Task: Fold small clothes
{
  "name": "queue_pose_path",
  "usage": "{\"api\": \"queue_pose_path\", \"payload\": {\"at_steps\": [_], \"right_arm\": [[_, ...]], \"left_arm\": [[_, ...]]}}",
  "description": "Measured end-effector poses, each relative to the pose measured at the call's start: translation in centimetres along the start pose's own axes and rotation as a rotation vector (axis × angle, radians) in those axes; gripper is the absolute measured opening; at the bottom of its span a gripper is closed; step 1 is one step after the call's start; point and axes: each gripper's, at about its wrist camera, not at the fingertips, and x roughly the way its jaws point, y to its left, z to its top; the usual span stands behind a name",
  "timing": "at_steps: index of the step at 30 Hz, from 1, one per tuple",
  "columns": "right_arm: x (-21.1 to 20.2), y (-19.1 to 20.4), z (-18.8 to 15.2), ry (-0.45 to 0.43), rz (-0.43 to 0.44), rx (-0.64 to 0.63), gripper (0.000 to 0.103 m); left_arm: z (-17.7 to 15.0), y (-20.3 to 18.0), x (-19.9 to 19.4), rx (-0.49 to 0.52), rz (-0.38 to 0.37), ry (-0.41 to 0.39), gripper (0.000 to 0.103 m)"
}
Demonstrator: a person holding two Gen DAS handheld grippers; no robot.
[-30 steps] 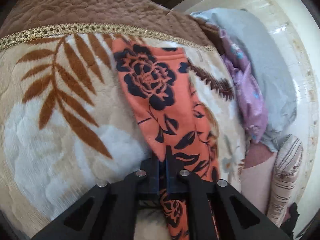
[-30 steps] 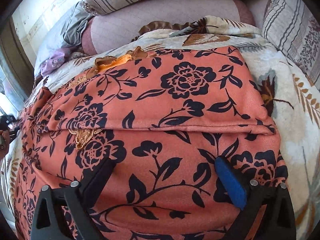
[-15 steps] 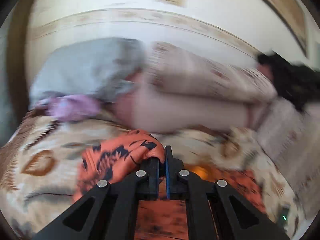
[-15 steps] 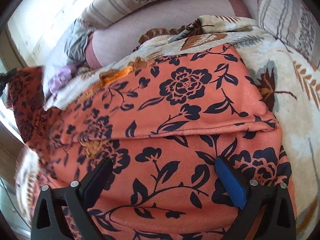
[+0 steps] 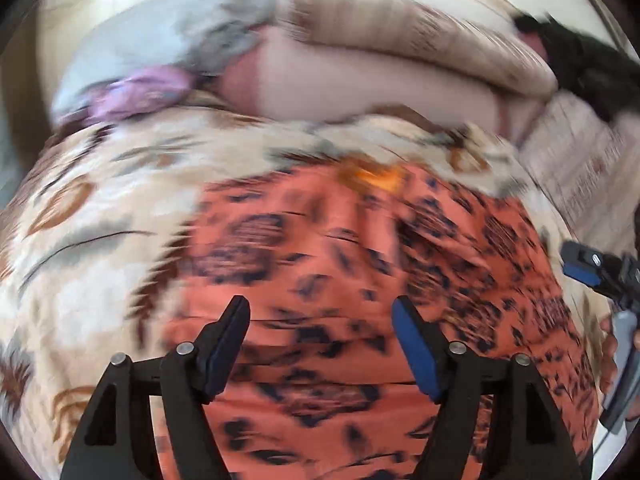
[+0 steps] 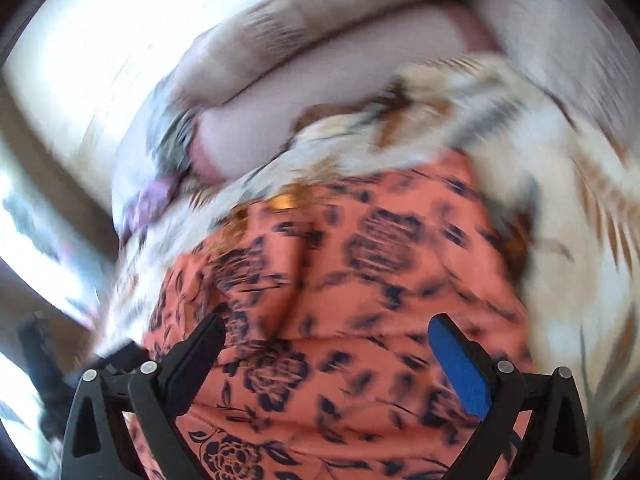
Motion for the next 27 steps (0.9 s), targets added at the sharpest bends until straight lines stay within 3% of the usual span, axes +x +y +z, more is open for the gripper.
{"api": "queue_pose_path", "payload": {"at_steps": [2, 6, 7, 8, 9, 11, 12, 15, 16, 17, 18, 19, 21, 23, 27], "right_arm": [[1.5, 5.5, 0.6, 0.021, -0.037, -0.202, 0.102], [8.6, 12.8, -0.1, 0.151, -0.272, -0.565, 0.101], [11.1, 13.1, -0.2, 0.203, -0.339, -0.609, 0.093], [13.7, 12.8, -0.2, 0.271, -0.411, -0.632, 0.057], [15.0, 12.3, 0.0, 0.323, -0.450, -0.626, 0.036], [14.0, 11.9, 1.5, 0.299, -0.447, -0.581, 0.016], [12.2, 11.6, 2.5, 0.245, -0.438, -0.541, 0.013], [5.2, 7.2, 5.9, 0.036, -0.382, -0.249, 0.014], [3.6, 4.6, 5.9, -0.008, -0.334, -0.124, 0.023], [3.2, 1.5, 5.1, -0.011, -0.309, -0.006, 0.053], [4.0, -0.9, 4.1, 0.040, -0.301, 0.070, 0.078], [5.1, -3.3, 2.9, 0.113, -0.275, 0.149, 0.096], [5.3, -6.8, 0.5, 0.140, -0.176, 0.292, 0.095], [4.2, -8.3, 0.0, 0.068, -0.088, 0.371, 0.095], [4.7, -9.2, 2.6, 0.035, 0.001, 0.391, 0.095]], "left_arm": [[-0.5, 3.8, -0.6, -0.125, 0.025, -0.009, 0.077], [-1.4, 9.2, 1.0, -0.331, 0.023, 0.061, 0.077], [-1.6, 9.9, 1.2, -0.356, 0.018, 0.071, 0.077], [-1.9, 10.2, 1.6, -0.372, 0.015, 0.079, 0.077], [-1.9, 10.4, 1.8, -0.379, 0.009, 0.083, 0.077], [-1.8, 10.4, 1.9, -0.364, 0.003, 0.079, 0.077], [-1.8, 10.3, 1.8, -0.353, 0.003, 0.069, 0.077], [-1.9, 10.8, 1.5, -0.350, 0.004, 0.042, 0.077], [-1.9, 11.0, 1.3, -0.355, -0.001, 0.035, 0.077], [-1.9, 11.0, 1.3, -0.359, -0.006, 0.034, 0.077], [-1.8, 11.1, 1.6, -0.363, -0.005, 0.041, 0.077], [-1.7, 11.1, 2.0, -0.363, -0.001, 0.055, 0.077], [-1.6, 11.0, 2.6, -0.362, -0.003, 0.081, 0.077], [-1.4, 10.9, 3.0, -0.355, 0.003, 0.092, 0.077], [-0.2, 10.5, 4.3, -0.335, 0.009, 0.109, 0.077]]}}
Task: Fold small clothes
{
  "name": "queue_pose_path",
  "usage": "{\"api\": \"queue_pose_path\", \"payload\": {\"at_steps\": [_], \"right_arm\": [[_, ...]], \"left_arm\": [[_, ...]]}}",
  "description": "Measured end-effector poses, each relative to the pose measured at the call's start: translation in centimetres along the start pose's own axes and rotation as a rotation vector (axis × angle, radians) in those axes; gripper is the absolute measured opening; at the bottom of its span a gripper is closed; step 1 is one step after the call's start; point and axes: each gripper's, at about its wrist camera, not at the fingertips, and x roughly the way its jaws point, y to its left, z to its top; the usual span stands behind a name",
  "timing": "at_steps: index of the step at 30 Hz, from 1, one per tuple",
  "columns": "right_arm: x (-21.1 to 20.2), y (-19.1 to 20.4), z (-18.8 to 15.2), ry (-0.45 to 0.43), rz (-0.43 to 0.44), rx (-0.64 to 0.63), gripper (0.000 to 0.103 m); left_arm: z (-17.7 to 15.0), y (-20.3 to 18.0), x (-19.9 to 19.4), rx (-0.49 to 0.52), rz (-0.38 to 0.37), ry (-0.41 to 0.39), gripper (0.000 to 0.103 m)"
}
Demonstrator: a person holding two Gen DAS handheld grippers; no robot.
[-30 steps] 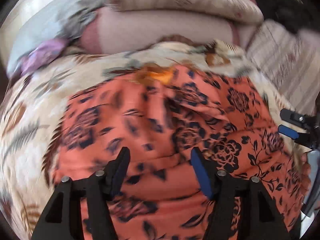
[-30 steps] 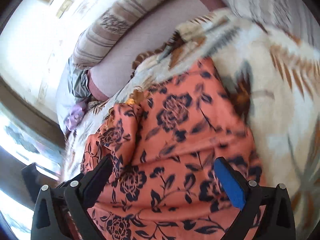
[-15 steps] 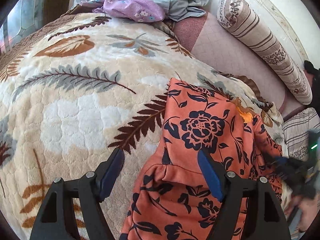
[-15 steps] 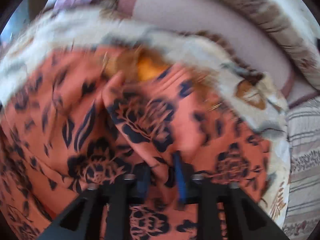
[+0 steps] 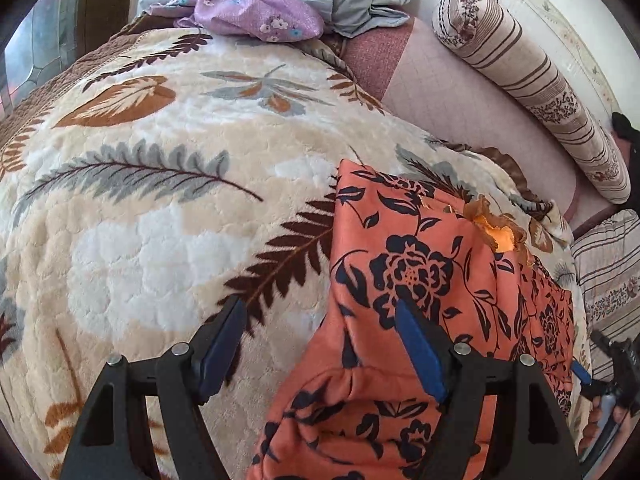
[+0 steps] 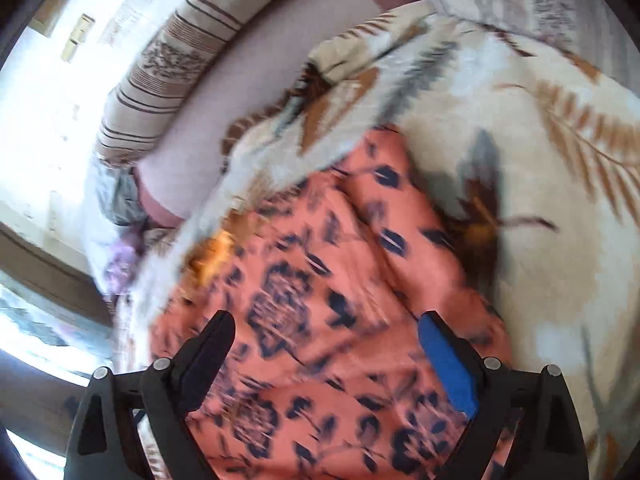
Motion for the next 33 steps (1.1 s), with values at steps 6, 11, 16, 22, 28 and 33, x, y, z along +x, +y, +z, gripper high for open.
{"api": "queue_pose_path", "payload": {"at_steps": [6, 11, 16, 22, 28, 33], "right_arm": [[4.3, 3.0, 1.8, 0.151, -0.227, -0.176, 0.049], [1.1, 9.3, 1.5, 0.071, -0.271, -0.418, 0.015], [-0.2, 5.6, 0.0, -0.023, -0.364, -0.354, 0.063], [-0.4, 2.6, 0.2, 0.022, -0.171, -0.252, 0.080], [-0.7, 2.8, 3.2, 0.019, 0.010, -0.186, 0.080], [3.9, 2.0, 3.4, 0.167, 0.010, -0.148, 0.077]], "left_arm": [[0.9, -1.4, 3.3, 0.062, 0.052, 0.063, 0.072], [2.7, -2.9, 1.3, 0.106, 0.025, 0.017, 0.011], [2.1, -2.6, 2.6, 0.153, 0.118, 0.018, 0.017], [3.4, -0.6, 1.6, 0.083, 0.065, -0.039, 0.066], [5.7, -1.5, 5.7, 0.073, -0.014, 0.045, 0.053], [6.1, -2.9, 7.0, 0.173, 0.023, 0.071, 0.009]]}}
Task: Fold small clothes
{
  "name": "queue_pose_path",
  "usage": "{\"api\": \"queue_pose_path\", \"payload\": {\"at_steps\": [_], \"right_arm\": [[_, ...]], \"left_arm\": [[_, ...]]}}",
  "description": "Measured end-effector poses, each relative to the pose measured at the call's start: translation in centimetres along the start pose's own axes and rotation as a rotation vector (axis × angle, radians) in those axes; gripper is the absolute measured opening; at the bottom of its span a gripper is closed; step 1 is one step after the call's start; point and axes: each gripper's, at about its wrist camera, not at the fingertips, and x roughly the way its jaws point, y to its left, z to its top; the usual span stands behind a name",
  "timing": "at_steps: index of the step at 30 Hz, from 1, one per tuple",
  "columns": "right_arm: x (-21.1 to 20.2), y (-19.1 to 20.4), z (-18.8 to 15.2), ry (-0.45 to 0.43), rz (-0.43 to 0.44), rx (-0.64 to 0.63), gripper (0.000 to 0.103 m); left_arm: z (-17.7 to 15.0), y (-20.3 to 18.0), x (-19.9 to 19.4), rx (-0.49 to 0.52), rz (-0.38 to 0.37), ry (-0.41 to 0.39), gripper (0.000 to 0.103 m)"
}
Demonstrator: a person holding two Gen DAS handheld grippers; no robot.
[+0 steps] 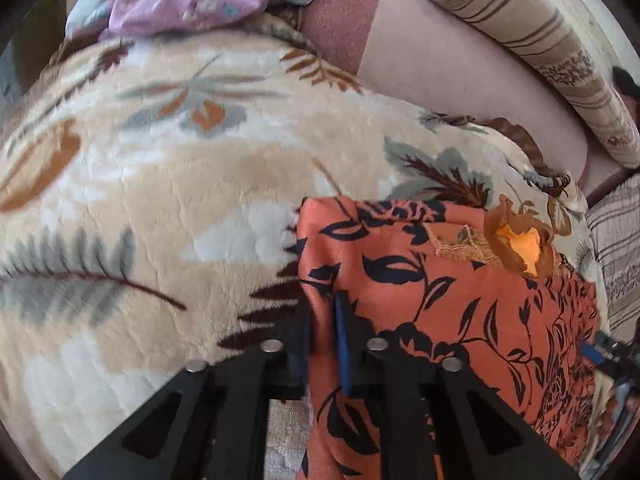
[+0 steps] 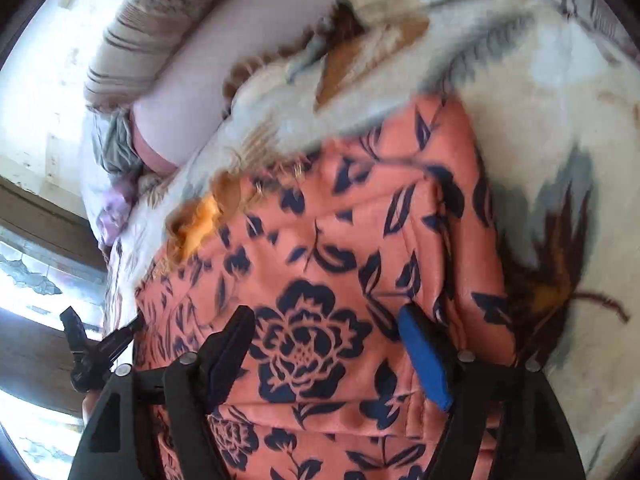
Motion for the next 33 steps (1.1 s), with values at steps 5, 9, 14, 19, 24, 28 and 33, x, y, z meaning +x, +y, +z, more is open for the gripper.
{"api": "queue_pose_path", "payload": {"at_steps": [5, 9, 14, 19, 24, 28, 33], "right_arm": [[-4.9, -0.7, 1.3, -0.242, -0.149, -0.041, 0.084], [-0.7, -5.0, 3.2, -0.089, -0.164, 0.055, 0.085], [-0.1, -3.5, 5.0, -0.093, -0.134, 0.017, 0.030], [0.5, -3.7, 5.4, -0.101, -0.182, 0.051, 0.029], [0.1, -6.4, 5.3, -0.107, -0.144, 0.127, 0.032], [-2.6, -6.0, 4.0, -0.111, -0.070, 0.190, 0.095], [-3.9, -4.5, 0.3, -0.064, 0.044, 0.102, 0.095]], "left_arm": [[0.6, 1.1, 0.7, 0.025, 0.040, 0.005, 0.007], [0.3, 1.9, 0.4, -0.040, 0.017, 0.004, 0.010], [0.3, 0.2, -0.1, 0.034, 0.018, -0.033, 0.025], [0.5, 0.6, 1.5, 0.028, 0.072, -0.018, 0.004], [0.7, 2.8, 1.9, -0.033, 0.065, 0.002, 0.002], [-0.3, 2.8, -2.3, -0.028, -0.022, -0.025, 0.047], [-4.5, 1.7, -6.8, -0.008, -0.163, -0.101, 0.073]]}}
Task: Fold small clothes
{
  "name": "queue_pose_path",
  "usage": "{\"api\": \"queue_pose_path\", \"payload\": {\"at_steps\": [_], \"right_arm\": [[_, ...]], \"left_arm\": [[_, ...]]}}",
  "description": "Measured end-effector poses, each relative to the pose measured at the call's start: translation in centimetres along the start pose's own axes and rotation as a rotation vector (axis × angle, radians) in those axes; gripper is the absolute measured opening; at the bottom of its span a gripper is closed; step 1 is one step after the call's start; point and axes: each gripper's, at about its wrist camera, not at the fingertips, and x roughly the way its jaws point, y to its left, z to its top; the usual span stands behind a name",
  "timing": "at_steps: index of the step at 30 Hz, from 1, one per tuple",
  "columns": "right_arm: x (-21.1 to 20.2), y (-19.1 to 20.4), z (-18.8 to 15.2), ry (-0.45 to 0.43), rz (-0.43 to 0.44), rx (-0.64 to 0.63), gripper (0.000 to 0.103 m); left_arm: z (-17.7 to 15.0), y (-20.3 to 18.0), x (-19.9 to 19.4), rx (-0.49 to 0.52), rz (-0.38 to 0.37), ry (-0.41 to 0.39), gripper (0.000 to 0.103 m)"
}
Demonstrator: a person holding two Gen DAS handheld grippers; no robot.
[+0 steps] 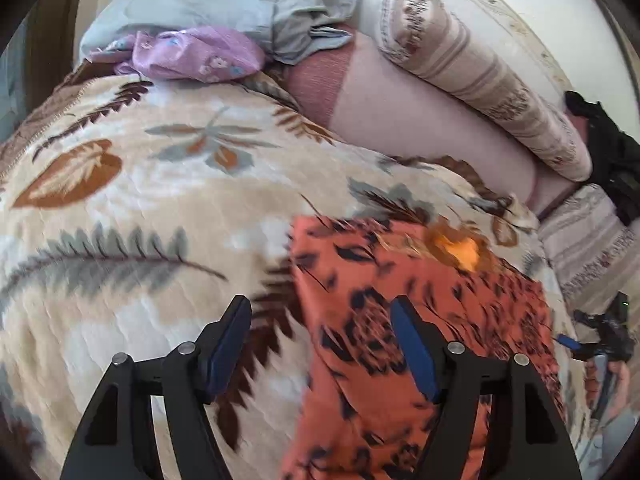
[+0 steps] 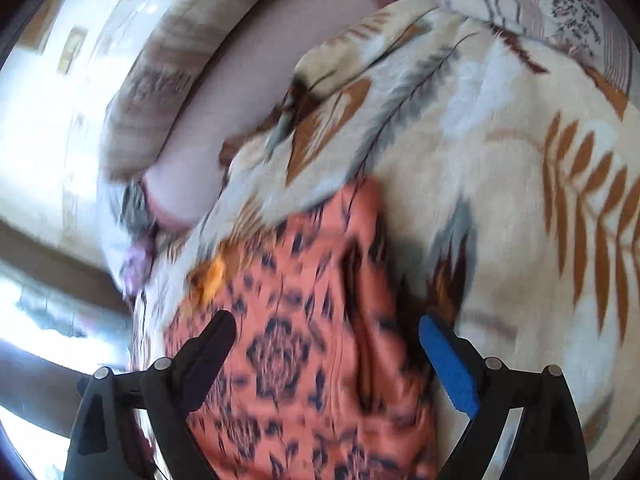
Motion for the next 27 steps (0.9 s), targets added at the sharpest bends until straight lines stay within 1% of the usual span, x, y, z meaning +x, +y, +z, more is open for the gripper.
{"api": "queue_pose_path", "payload": {"at_steps": [1, 2, 3, 4, 5, 6, 7, 8, 9, 10, 11, 12, 13, 14, 15, 16, 17, 18, 19, 20, 21, 22, 23, 24, 25, 26, 27], "right_arm": [[0.7, 0.2, -0.7, 0.034, -0.021, -0.031, 0.095], [2.0, 0.4, -1.4, 0.072, -0.059, -0.062, 0.093], [2.9, 0.6, -2.0, 0.098, -0.090, -0.086, 0.092], [3.0, 1.3, -2.5, 0.091, -0.139, -0.144, 0.082], [3.4, 2.5, -2.8, 0.107, -0.222, -0.215, 0.043], [3.4, 3.2, -2.9, 0.132, -0.262, -0.246, 0.026], [2.8, 4.1, -3.0, 0.125, -0.269, -0.276, 0.026], [2.4, 4.7, -3.1, 0.101, -0.305, -0.322, 0.026], [3.0, 4.4, -3.2, 0.106, -0.337, -0.331, 0.027], [4.0, 3.3, -3.3, 0.132, -0.354, -0.289, 0.039], [4.4, 2.2, -3.2, 0.129, -0.318, -0.235, 0.043], [3.8, 2.0, -3.1, 0.102, -0.273, -0.193, 0.046], [3.1, 2.0, -3.0, 0.085, -0.227, -0.153, 0.064], [2.2, 2.0, -3.2, 0.079, -0.190, -0.122, 0.090], [1.2, 1.8, -3.5, 0.063, -0.190, -0.120, 0.093], [0.1, 1.6, -3.9, 0.040, -0.206, -0.123, 0.093], [-1.1, 1.0, -4.5, 0.027, -0.214, -0.111, 0.093], [-2.4, 0.3, -5.0, 0.022, -0.203, -0.090, 0.093], [-3.7, -0.4, -5.9, 0.014, -0.184, -0.067, 0.093], [-5.2, -1.0, -7.0, 0.003, -0.167, -0.050, 0.093], [-5.9, -1.7, -8.2, -0.002, -0.151, -0.032, 0.093], [-7.0, -2.9, -9.2, 0.003, -0.126, -0.010, 0.093], [-8.4, -3.8, -10.9, 0.015, -0.087, 0.012, 0.093], [-9.4, -4.6, -12.1, 0.028, -0.056, 0.030, 0.093], [-10.8, -5.6, -13.8, 0.052, -0.023, 0.045, 0.093], [-11.2, -6.2, -15.8, 0.093, 0.011, 0.056, 0.093], [-11.6, -6.8, -17.0, 0.117, 0.029, 0.065, 0.093]], "left_arm": [[-0.6, -0.2, 0.7, -0.003, -0.012, 0.035, 0.073], [-1.0, -0.2, 2.4, -0.014, -0.009, 0.090, 0.073], [-1.5, 0.0, 4.0, -0.030, -0.003, 0.157, 0.049], [-1.9, 0.3, 5.6, -0.035, 0.020, 0.230, 0.012], [-1.6, 0.6, 5.6, -0.055, 0.018, 0.221, 0.012], [-1.3, 0.5, 5.1, -0.064, 0.029, 0.214, 0.011], [-0.9, 0.0, 4.3, -0.034, 0.055, 0.180, 0.011], [-0.9, -0.2, 4.4, -0.007, 0.069, 0.169, 0.011], [-1.3, 0.2, 5.7, -0.019, 0.076, 0.221, 0.011], [-1.5, 0.6, 6.2, -0.038, 0.067, 0.213, 0.013], [-1.4, 0.9, 6.0, -0.057, 0.054, 0.199, 0.013], [-1.2, 0.9, 5.6, -0.073, 0.051, 0.196, 0.014], [-1.2, 0.8, 5.1, -0.068, 0.063, 0.195, 0.016], [-1.1, 0.7, 4.6, -0.051, 0.074, 0.195, 0.019], [-1.0, 0.8, 4.1, -0.042, 0.084, 0.195, 0.026], [-1.1, 0.9, 3.2, -0.042, 0.094, 0.180, 0.035], [-1.3, 1.2, 2.2, -0.042, 0.119, 0.160, 0.035], [-1.9, 1.3, 0.8, -0.042, 0.141, 0.143, 0.036], [-2.4, 1.7, -0.3, -0.042, 0.143, 0.136, 0.037], [-3.0, 1.9, -1.7, -0.042, 0.134, 0.130, 0.038], [-4.2, 2.5, -3.2, -0.046, 0.113, 0.120, 0.042], [-5.3, 2.7, -4.7, -0.051, 0.095, 0.107, 0.050], [-6.7, 2.9, -6.2, -0.054, 0.079, 0.093, 0.055], [-8.3, 2.9, -7.7, -0.055, 0.062, 0.085, 0.065], [-10.0, 2.9, -9.0, -0.059, 0.047, 0.082, 0.069], [-11.5, 2.8, -9.8, -0.063, 0.032, 0.090, 0.070], [-13.4, 2.6, -10.3, -0.064, 0.013, 0.112, 0.072]]}}
